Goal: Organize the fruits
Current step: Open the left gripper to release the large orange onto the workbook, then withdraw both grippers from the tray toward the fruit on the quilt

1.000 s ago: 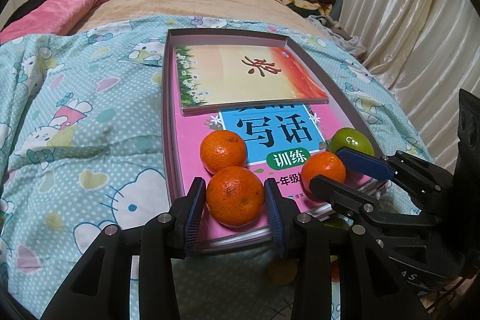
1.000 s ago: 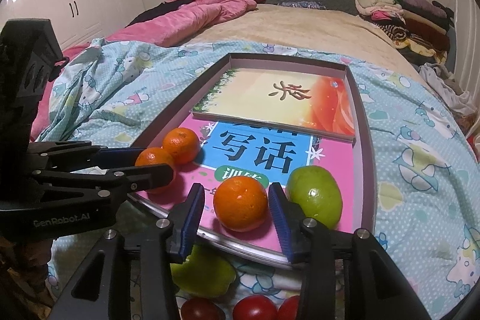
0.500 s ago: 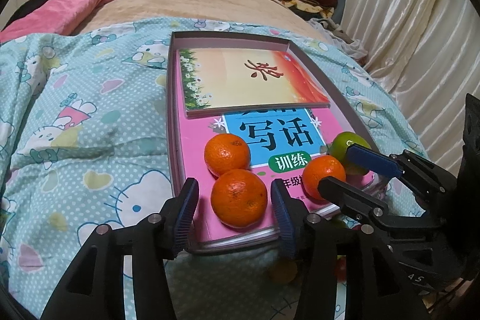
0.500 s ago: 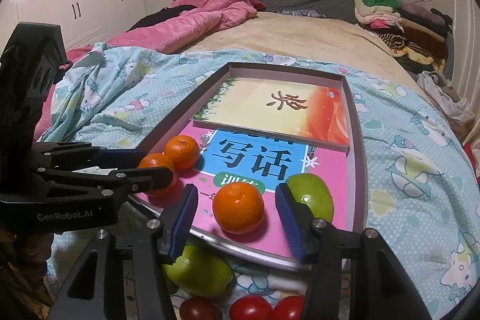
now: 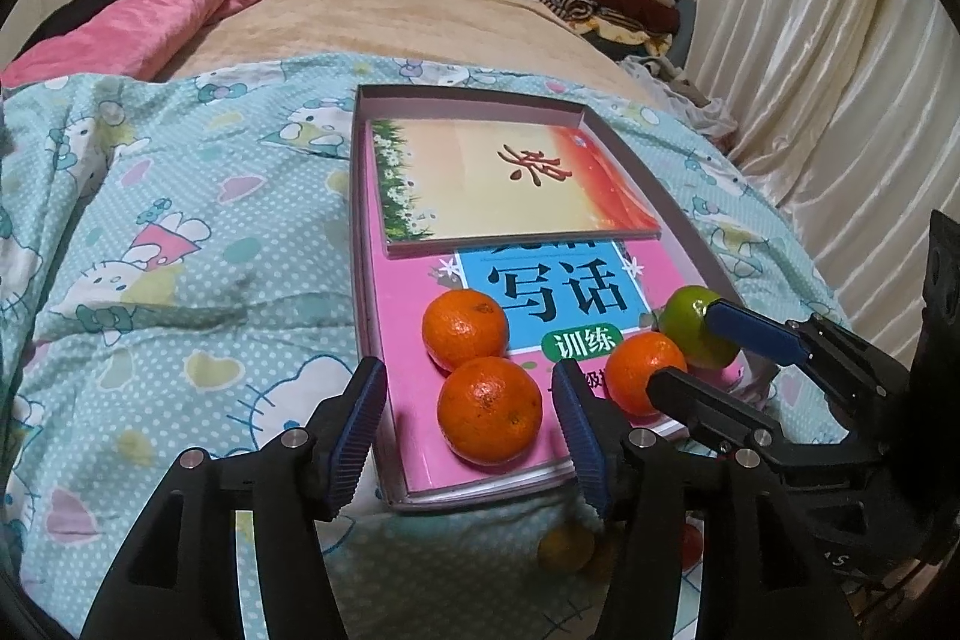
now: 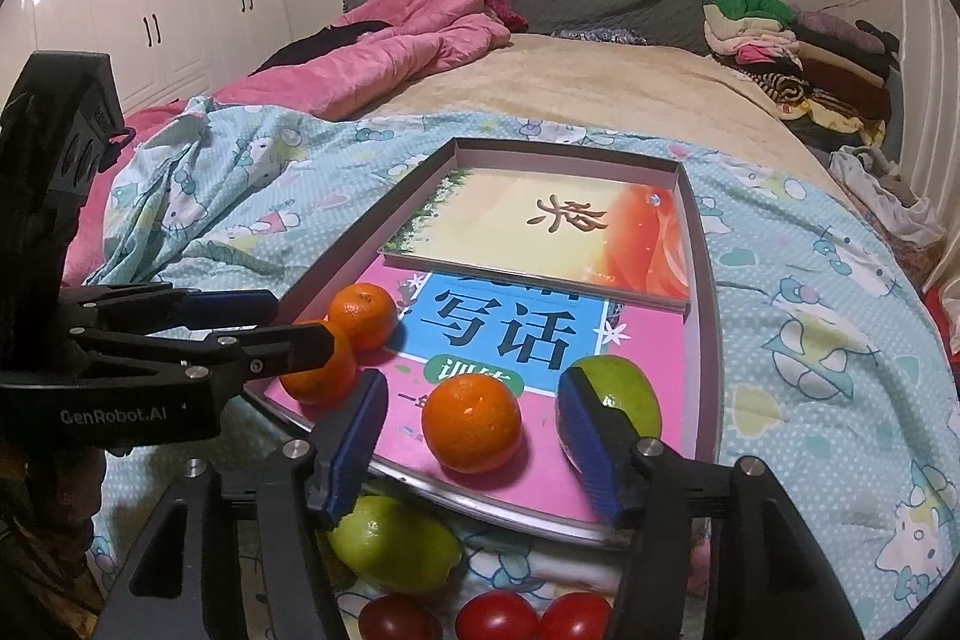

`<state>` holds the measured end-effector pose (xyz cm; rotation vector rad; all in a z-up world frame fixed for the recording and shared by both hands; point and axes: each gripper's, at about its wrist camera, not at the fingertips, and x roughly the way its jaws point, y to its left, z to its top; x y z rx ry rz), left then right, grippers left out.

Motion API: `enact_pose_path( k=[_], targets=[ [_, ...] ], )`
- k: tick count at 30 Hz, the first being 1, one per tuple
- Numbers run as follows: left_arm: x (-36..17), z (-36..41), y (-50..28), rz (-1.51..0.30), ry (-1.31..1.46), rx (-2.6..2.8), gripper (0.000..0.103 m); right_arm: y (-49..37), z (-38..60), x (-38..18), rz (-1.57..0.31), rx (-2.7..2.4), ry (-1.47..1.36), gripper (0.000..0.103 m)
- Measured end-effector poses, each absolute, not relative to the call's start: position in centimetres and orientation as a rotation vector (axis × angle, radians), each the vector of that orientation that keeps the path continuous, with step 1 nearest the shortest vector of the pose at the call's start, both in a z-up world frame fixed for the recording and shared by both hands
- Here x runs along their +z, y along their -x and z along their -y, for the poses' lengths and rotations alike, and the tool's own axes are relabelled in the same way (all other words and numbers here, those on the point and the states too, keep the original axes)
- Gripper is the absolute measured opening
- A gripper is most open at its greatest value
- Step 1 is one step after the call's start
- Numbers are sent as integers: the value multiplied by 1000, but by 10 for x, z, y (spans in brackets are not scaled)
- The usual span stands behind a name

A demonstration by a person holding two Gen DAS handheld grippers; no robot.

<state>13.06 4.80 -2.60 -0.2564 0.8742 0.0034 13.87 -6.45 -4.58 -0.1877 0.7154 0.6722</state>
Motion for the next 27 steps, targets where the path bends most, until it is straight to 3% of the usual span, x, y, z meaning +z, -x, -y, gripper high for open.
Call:
enact_pose_path(
  k=[2, 27],
  targets=[
    [-24, -50, -129, -864, 268, 18, 75, -138, 65, -44, -705, 671, 186, 67],
    [-3, -54, -110, -792, 272, 28, 76, -139, 109, -20, -652, 584, 42, 77]
  ],
)
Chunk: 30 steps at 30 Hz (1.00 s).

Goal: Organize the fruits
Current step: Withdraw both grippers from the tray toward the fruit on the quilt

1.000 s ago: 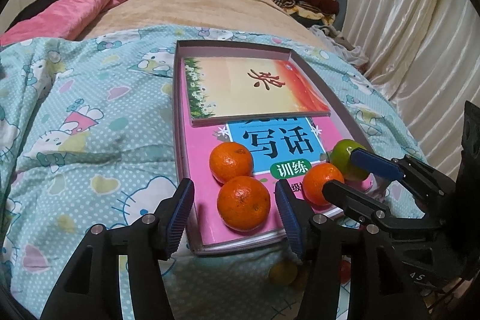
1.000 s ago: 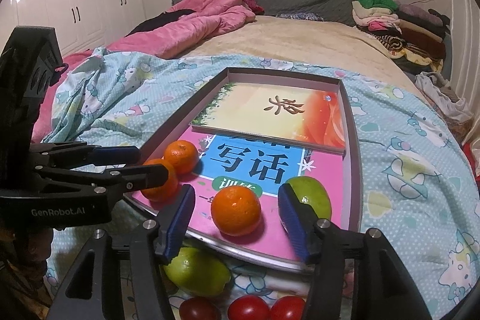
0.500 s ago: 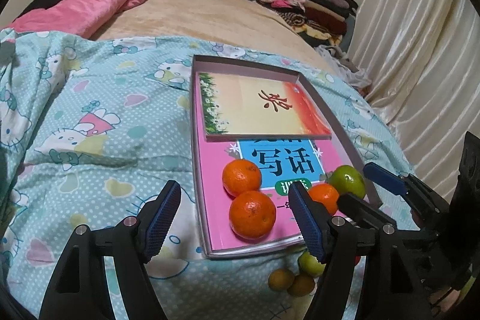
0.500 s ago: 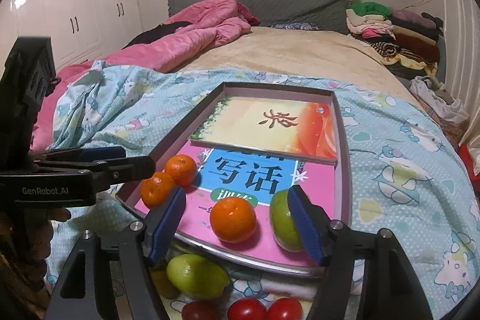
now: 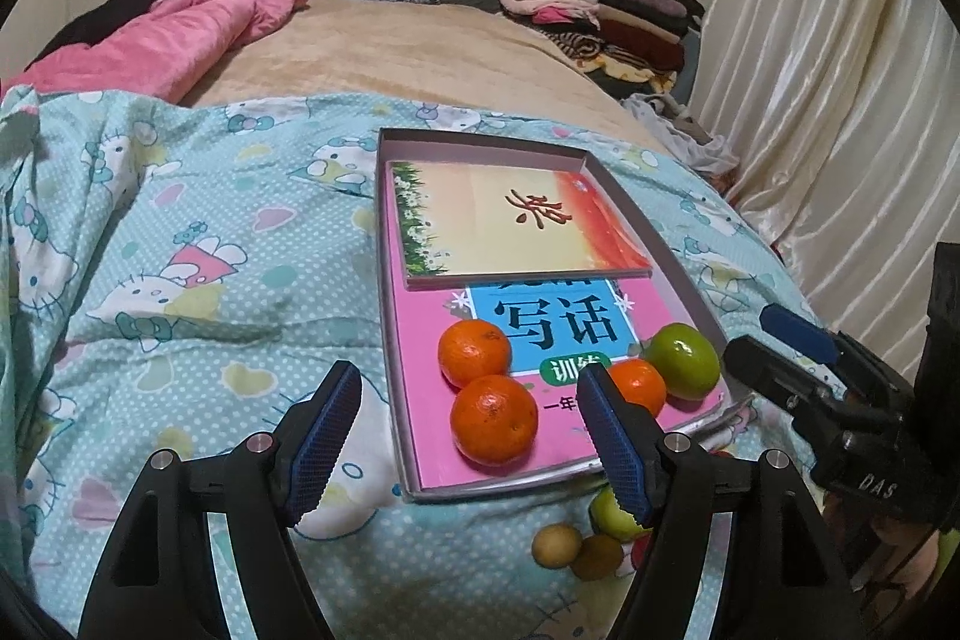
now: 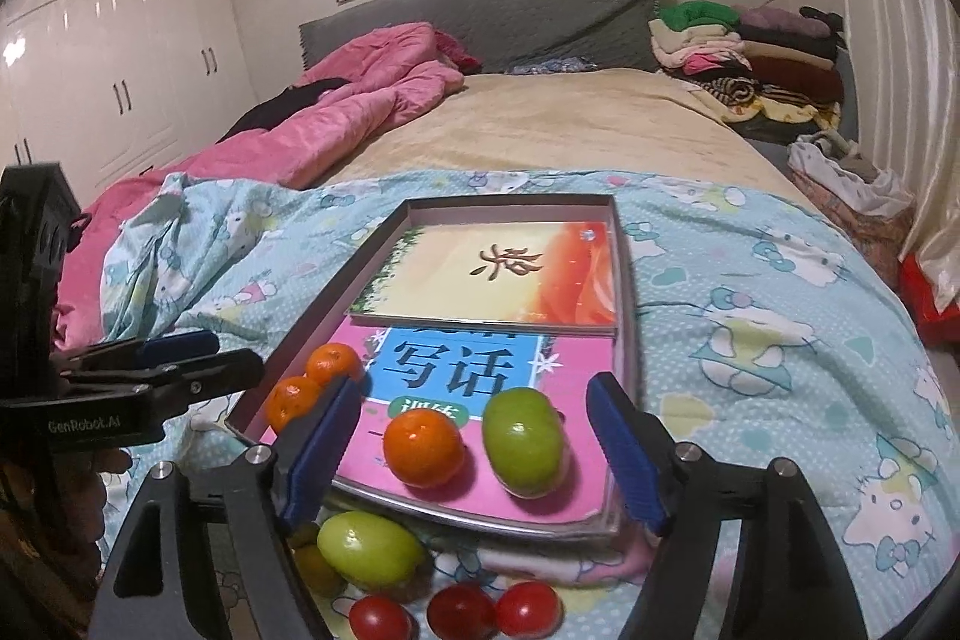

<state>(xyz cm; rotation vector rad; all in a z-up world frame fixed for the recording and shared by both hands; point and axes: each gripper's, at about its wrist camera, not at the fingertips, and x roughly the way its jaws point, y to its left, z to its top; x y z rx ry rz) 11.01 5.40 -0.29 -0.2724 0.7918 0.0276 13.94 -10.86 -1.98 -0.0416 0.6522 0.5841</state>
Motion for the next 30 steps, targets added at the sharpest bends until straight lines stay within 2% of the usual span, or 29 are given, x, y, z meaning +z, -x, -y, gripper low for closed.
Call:
enact_pose_path(
  k=[9, 30],
  targets=[
    [2, -48, -102, -782, 257, 7, 76, -142, 127, -14, -651, 555, -30, 80],
    [2, -29, -87, -821, 237, -69, 76, -121, 134, -13, -697, 503, -2, 80]
  ],
)
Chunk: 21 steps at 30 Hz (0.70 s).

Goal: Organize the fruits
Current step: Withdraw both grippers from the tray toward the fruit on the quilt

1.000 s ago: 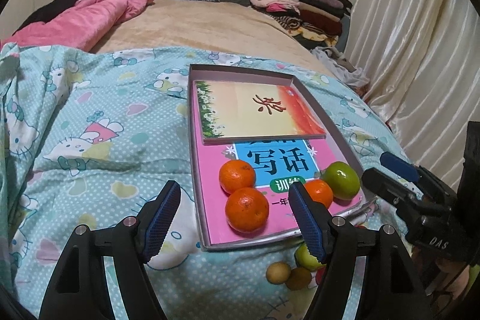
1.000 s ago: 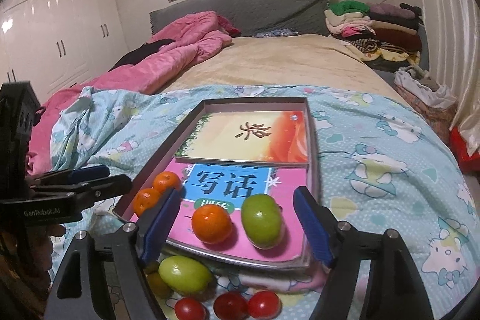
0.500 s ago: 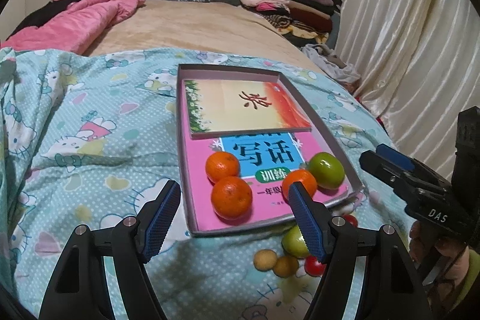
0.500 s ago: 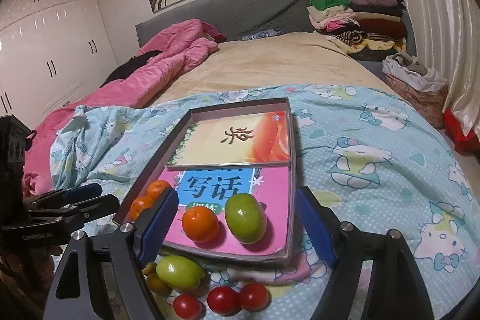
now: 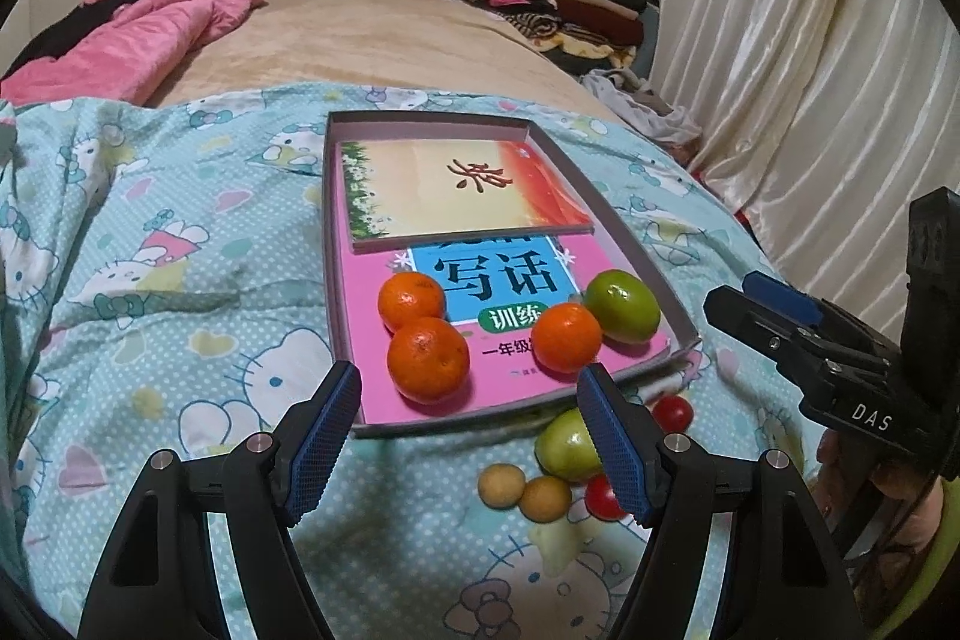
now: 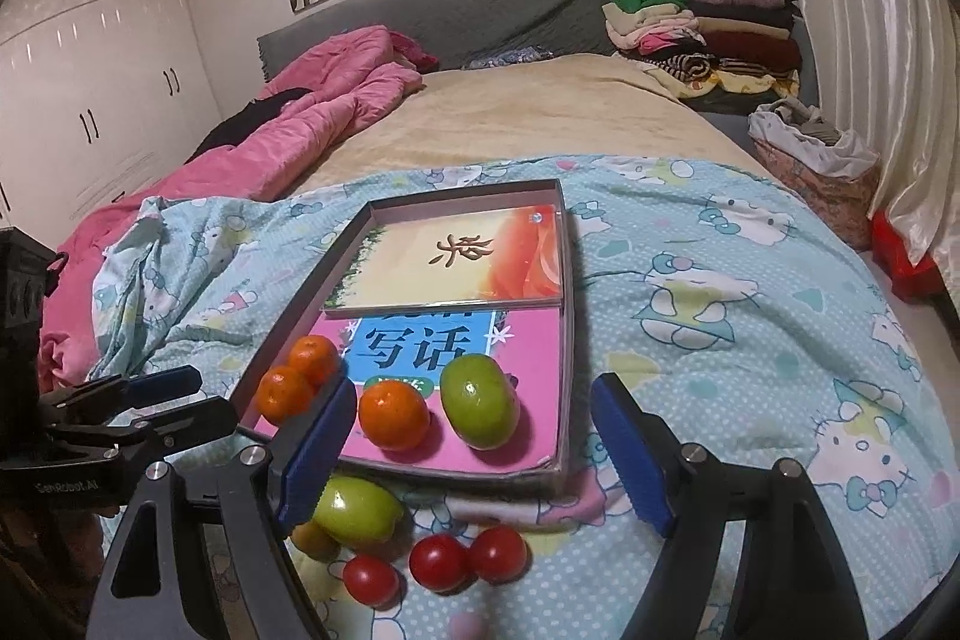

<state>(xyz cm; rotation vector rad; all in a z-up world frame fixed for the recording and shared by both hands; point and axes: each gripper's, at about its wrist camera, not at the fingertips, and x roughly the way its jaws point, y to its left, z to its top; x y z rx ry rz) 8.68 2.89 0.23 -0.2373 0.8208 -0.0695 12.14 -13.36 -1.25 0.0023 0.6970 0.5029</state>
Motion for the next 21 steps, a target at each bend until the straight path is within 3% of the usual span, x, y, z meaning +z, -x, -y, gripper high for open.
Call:
enact_pose_path(
  k=[21],
  targets=[
    [-4, -19, -76, -884, 217, -94, 76, -100, 124, -20, -745, 520, 37, 80]
  ],
)
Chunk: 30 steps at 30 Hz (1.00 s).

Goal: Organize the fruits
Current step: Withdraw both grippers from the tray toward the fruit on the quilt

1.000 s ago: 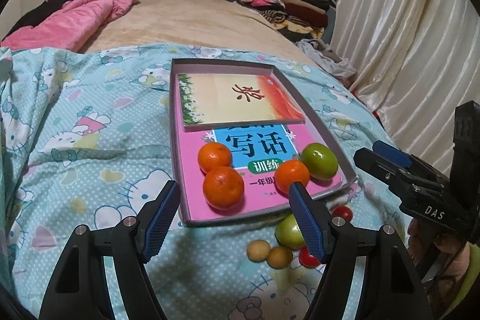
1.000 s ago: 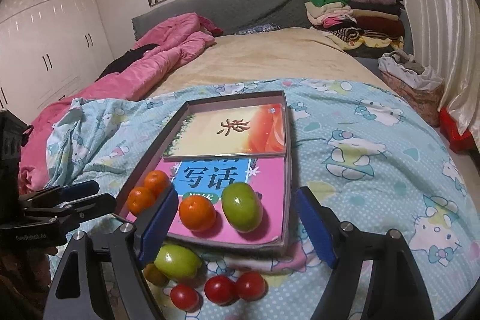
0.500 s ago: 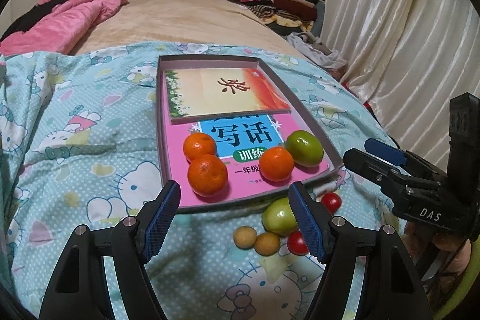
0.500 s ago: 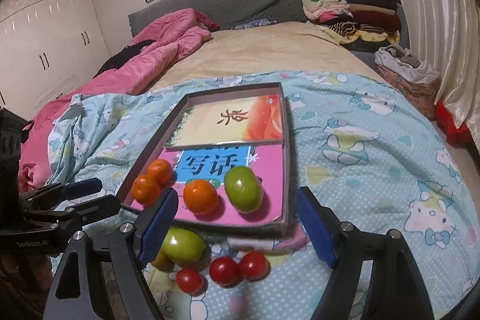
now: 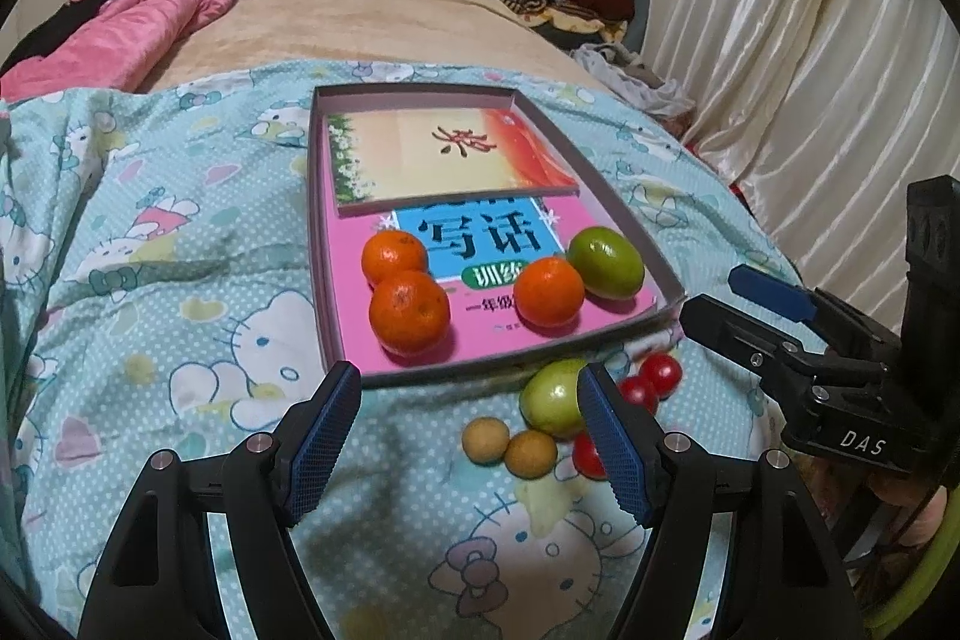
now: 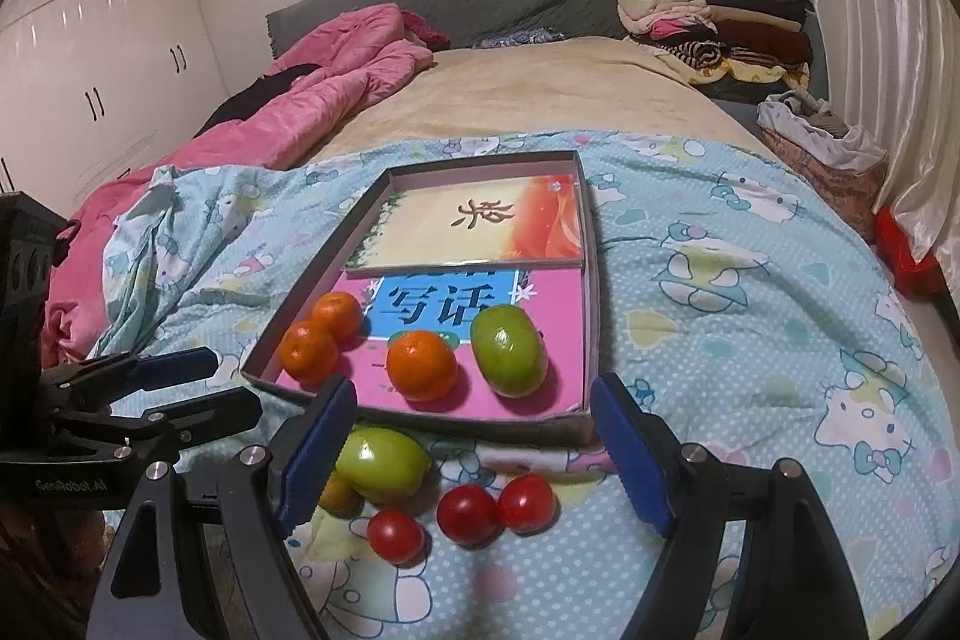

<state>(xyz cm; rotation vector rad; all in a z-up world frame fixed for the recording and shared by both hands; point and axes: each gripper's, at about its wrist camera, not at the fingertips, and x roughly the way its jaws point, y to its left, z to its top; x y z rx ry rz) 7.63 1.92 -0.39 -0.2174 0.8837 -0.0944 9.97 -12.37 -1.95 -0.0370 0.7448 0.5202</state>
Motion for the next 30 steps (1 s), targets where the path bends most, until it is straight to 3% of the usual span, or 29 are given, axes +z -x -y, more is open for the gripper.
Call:
enact_pose_path(
  k=[30],
  targets=[
    [-12, 12, -65, -947, 131, -167, 76, -93, 132, -28, -783, 481, 71, 80]
  ],
)
